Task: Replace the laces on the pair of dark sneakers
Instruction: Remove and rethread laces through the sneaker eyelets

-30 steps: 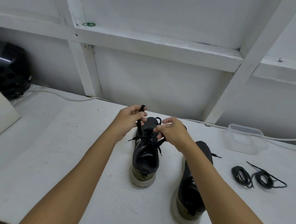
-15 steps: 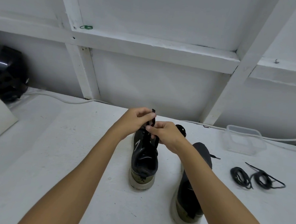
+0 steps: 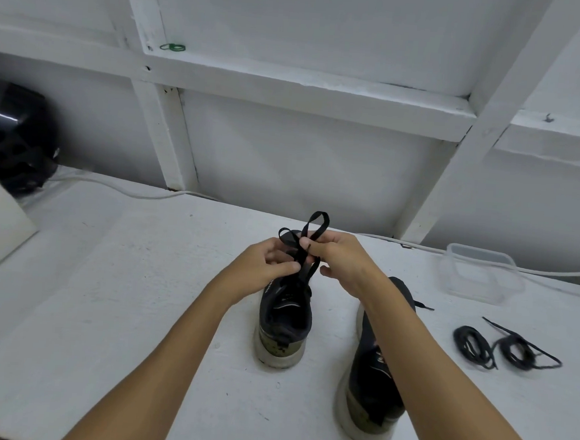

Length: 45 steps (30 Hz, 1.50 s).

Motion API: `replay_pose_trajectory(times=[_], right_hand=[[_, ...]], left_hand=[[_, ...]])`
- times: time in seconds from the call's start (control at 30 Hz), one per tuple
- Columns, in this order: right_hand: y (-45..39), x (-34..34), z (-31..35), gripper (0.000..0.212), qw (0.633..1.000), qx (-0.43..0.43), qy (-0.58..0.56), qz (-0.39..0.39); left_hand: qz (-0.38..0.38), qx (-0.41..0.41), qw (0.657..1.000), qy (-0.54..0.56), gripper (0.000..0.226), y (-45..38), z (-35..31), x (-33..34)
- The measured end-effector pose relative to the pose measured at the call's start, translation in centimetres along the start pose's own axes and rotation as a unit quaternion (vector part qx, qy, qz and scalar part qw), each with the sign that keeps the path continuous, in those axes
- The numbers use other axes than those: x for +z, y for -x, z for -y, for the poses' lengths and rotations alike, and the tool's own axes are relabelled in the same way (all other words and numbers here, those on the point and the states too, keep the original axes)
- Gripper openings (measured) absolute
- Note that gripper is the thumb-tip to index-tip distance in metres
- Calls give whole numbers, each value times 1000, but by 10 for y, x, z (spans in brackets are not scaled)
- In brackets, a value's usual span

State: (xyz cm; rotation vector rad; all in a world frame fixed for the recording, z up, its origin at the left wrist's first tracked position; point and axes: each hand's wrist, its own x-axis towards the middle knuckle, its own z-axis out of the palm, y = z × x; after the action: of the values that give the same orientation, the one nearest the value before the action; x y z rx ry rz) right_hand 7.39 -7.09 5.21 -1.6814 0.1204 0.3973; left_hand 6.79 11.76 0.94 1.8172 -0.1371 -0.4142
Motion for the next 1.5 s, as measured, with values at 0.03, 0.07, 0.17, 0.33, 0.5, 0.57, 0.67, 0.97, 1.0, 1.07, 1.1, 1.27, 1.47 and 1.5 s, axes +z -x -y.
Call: replay_pose_trajectory(times=[0.03,0.07,0.17,0.33,0.5,0.57,0.67,0.97,1.0,1.07,1.1,1.27,1.47,1.5], right_hand=[[0,0,1,9,1000,1,2,1],[1,-1,1,9,1000,2,3,3],[3,-1,-1,10,1000,6,-3,7],[4,1,0,15,1000,1,-21,16],[5,-1,0,17,1000,-2,2,24],[6,-1,-3,13,1000,-3,10,18],[7,-1,-6,13,1000,-7,5,13],[11,-8,-13,25,998,-40,40,32],[11,-8,-13,24,998,-40,38,31],[10,-9,-14,21,998,-39,27,28],[10,-10,-14,20,998,-39,28,26],[10,-10,-16,21,997,-50,41,37],[10,-14,-17,28,988,-103,109,34],[10,-14,-18,30,984,-112,138,29]], left_hand=[[-19,9,1000,-15,36,0,-1,2],[-38,16,999,-34,33,-1,-1,4],[-95,38,988,-115,20,-1,-3,12],[-158,94,953,-241,8,-2,-10,27],[-170,81,947,-262,11,-5,-8,29],[-194,56,946,-253,11,-6,-8,30],[-203,49,953,-219,15,-6,-7,30],[-74,87,978,-176,16,3,4,12],[-81,89,967,-224,11,1,4,11],[-107,92,954,-263,4,-1,3,10],[-109,94,958,-248,3,0,3,10],[-44,104,982,-152,28,6,1,13],[16,-16,1000,6,11,3,-7,3],[43,-44,997,51,16,4,-8,-1]])
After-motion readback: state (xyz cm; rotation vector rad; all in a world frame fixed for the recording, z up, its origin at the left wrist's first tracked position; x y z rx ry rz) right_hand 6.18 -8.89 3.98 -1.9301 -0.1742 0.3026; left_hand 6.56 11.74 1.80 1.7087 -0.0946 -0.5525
